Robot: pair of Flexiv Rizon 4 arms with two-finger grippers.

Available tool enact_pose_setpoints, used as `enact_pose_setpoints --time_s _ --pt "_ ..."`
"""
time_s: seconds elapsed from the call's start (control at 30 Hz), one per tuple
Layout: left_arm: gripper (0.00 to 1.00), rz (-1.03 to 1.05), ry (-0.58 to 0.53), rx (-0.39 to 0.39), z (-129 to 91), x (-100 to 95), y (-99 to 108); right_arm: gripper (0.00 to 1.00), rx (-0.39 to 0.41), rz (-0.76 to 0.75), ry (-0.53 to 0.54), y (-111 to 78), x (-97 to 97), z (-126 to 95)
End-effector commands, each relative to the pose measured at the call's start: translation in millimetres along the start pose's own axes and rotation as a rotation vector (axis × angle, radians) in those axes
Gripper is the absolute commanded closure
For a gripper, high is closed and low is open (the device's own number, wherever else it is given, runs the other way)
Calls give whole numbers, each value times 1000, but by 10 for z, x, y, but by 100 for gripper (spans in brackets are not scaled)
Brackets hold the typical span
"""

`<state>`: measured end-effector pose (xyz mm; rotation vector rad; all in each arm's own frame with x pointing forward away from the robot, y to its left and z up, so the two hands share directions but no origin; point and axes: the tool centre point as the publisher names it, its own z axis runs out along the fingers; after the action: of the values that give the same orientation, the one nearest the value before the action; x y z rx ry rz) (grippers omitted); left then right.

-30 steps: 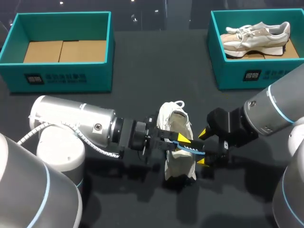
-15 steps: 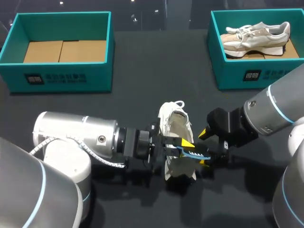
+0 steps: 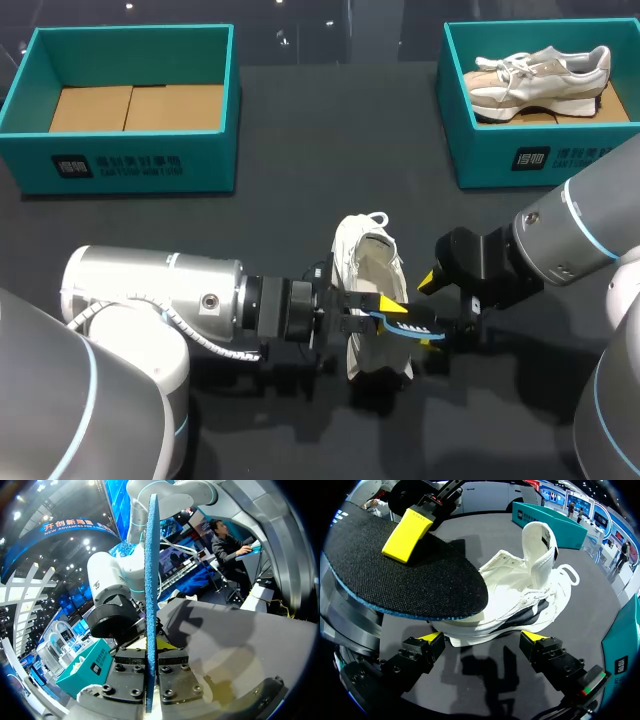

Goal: Take the shoe out of the shoebox, open the shoe tongue, remove and reinsert the insole, then place the shoe into the shoebox

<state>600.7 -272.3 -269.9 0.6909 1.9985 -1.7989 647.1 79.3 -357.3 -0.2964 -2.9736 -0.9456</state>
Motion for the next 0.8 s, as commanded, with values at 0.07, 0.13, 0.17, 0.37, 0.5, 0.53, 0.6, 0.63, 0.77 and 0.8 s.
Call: enact_pose_setpoints --time_s 0.07,0.13,0.17,0.37,0.5,0.53,0.6,0.63,0.77,0.8 --pt "100 -10 5 -3 -49 18 14 0 3 0 -3 4 15 2" --pt "100 -20 9 1 -46 18 34 0 3 0 -3 4 15 2" --pt "100 -28 15 4 -38 20 53 0 3 0 -3 4 15 2" --pt "100 -54 26 -6 -13 40 156 0 3 0 -3 4 15 2" --pt "100 -57 30 -5 -15 48 169 0 3 0 -3 4 15 2" --pt "100 -54 32 -3 -16 48 170 0 3 0 -3 4 15 2" --pt "100 -47 34 -1 -18 50 169 0 3 0 -3 4 15 2" --pt "100 -38 34 0 -18 52 167 0 3 0 -3 4 15 2" --pt "100 -17 36 1 -15 65 163 0 3 0 -3 4 15 2" --pt "100 -8 38 2 -14 68 163 0 3 0 -3 4 15 2"
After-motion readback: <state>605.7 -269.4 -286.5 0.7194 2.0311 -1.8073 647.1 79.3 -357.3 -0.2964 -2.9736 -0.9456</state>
